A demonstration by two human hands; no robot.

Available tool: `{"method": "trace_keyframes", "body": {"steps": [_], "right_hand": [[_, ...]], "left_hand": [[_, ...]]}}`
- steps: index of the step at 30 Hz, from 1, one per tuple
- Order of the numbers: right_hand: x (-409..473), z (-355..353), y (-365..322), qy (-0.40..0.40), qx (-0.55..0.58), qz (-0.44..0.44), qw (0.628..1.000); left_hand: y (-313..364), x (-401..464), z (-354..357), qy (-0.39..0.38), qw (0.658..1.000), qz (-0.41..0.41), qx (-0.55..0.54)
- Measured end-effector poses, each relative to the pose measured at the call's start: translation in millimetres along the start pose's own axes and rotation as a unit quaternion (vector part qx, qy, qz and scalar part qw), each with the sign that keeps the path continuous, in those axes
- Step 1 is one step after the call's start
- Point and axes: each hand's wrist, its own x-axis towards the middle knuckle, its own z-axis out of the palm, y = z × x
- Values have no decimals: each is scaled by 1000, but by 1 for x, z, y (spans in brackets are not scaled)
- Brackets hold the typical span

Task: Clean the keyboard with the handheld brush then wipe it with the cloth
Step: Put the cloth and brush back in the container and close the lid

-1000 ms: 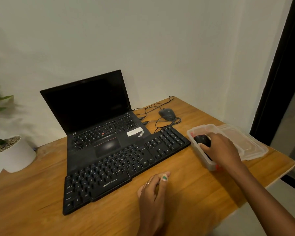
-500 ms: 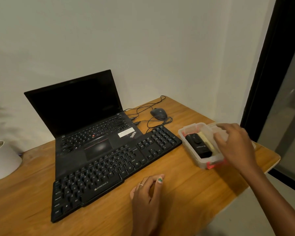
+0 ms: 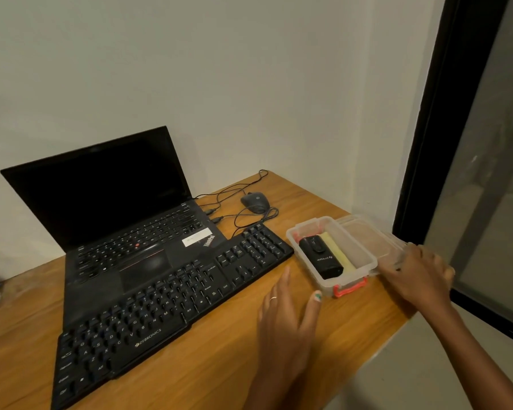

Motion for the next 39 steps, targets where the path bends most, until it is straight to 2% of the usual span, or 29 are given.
{"method": "trace_keyframes", "body": {"steps": [3,7,12,14,17,22,27,31,35,39], "right_hand": [[2,-1,0,-15,37,5,999],[3,-3,-1,3,171,11,985],[-9,-11,-18,52,375,-37,925],[-20,-15,-34,66,407,-71,908],[-35,-14,-51,61,379,-140,913],[-46,-14,-51,51,271,-220,936],[-54,-8,-48,40,123,-318,939],[-54,-17,-48,3,111,-308,945],[-52,-20,-52,-40,91,-366,925],[-52,-21,-59,-47,83,-373,923]], "left_hand": [[11,21,24,-21,999,24,-30],[15,30,46,2,998,33,-50],[8,30,46,0,997,45,-65],[8,30,46,1,997,42,-68],[3,29,47,-1,996,39,-75],[2,29,45,-10,997,23,-79],[8,29,42,-19,994,35,-97],[6,29,41,-35,992,22,-117],[-2,30,45,-44,991,11,-127],[-3,31,43,-31,983,4,-183]]}}
